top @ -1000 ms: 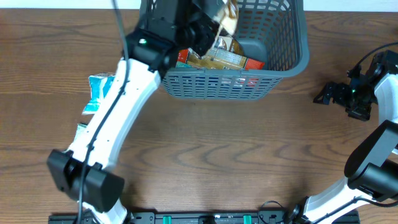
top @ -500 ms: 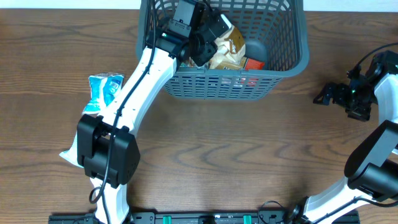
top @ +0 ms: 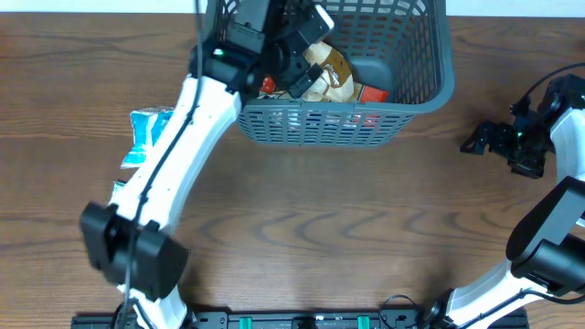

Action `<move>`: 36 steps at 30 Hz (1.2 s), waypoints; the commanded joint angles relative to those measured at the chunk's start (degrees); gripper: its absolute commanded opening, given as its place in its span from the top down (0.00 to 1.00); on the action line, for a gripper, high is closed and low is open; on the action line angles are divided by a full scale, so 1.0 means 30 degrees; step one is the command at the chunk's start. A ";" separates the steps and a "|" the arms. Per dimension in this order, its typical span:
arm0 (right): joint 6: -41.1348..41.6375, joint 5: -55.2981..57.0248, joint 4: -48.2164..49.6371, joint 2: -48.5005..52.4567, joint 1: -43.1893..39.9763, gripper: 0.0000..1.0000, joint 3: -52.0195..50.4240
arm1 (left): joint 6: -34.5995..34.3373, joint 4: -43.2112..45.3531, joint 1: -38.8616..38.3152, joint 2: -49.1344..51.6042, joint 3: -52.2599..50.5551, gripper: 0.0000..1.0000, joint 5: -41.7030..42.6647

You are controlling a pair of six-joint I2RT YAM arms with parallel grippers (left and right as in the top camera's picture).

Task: Pack container
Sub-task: 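Lift the rice bag with the left gripper and drop it into the basket, then withdraw the left gripper and move it over the teal wipe packet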

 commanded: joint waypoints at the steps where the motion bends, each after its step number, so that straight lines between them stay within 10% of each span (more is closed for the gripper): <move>1: -0.0248 -0.0007 -0.0015 0.0058 0.0233 0.01 -0.0102 | 0.0022 -0.0160 0.0488 -0.1515 0.0568 0.01 -0.0306; 8: -0.0262 -0.0015 -0.0007 0.0058 0.0240 0.01 -0.0102 | 0.0022 -0.0219 0.1530 -0.4612 0.0568 0.01 -0.1151; 17: -0.0248 -0.0015 -0.0007 0.0051 0.0233 0.01 -0.0102 | -0.4255 -0.2448 0.4991 -0.6805 0.0568 0.01 -1.0054; 22: -0.0248 -0.0007 0.0058 0.0051 0.0233 0.01 -0.0095 | -0.7956 -0.6025 0.8080 -0.6324 0.0459 0.01 -0.9661; 36: -0.0255 -0.0015 0.0066 0.0051 0.0233 0.01 -0.0095 | -0.8444 -0.8349 1.1533 -0.6091 -0.5734 0.01 -0.5413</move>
